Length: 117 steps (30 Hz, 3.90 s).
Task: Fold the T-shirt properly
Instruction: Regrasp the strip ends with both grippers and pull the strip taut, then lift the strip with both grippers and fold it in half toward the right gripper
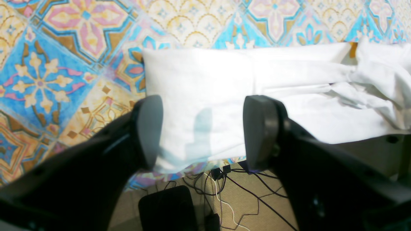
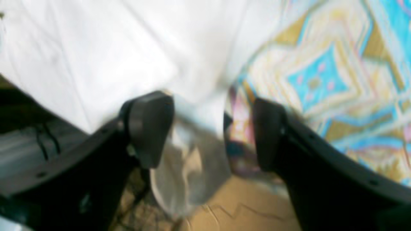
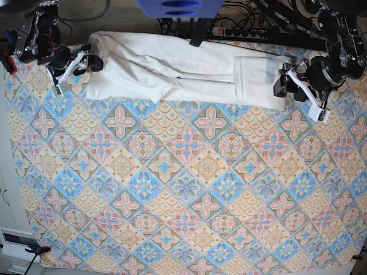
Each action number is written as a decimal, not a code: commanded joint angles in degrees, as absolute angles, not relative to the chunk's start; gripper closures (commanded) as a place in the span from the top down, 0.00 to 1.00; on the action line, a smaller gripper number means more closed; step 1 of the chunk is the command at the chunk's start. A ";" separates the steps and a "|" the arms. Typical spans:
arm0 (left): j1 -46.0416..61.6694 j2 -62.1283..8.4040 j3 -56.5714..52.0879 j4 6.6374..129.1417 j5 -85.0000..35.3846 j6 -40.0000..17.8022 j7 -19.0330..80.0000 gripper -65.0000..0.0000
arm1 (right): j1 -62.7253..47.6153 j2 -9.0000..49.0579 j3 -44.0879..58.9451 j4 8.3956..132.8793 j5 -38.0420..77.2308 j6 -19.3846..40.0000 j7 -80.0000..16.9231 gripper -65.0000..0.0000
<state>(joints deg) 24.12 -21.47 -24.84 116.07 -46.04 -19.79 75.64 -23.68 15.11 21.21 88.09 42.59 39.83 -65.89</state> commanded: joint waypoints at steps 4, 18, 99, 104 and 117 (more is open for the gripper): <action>23.87 -22.20 -25.10 116.79 -46.64 -19.91 74.95 0.59 | -24.04 15.25 21.41 86.46 43.56 40.00 -65.27 0.63; 23.69 -22.20 -25.10 113.80 -46.99 -20.00 74.95 0.59 | -22.37 12.26 17.10 79.43 43.56 40.00 -65.01 0.63; 8.75 -2.24 1.98 81.19 -17.63 -19.82 54.29 0.11 | -12.18 14.11 -3.47 110.55 26.68 40.00 -71.16 0.01; 5.93 -1.10 5.58 76.62 -16.04 -19.74 51.38 0.11 | -10.59 14.11 -7.08 110.73 26.68 40.00 -71.08 0.01; 4.44 -1.45 7.16 73.19 -16.22 -15.60 47.78 0.11 | -7.60 10.51 -10.24 110.64 26.68 40.00 -71.08 0.01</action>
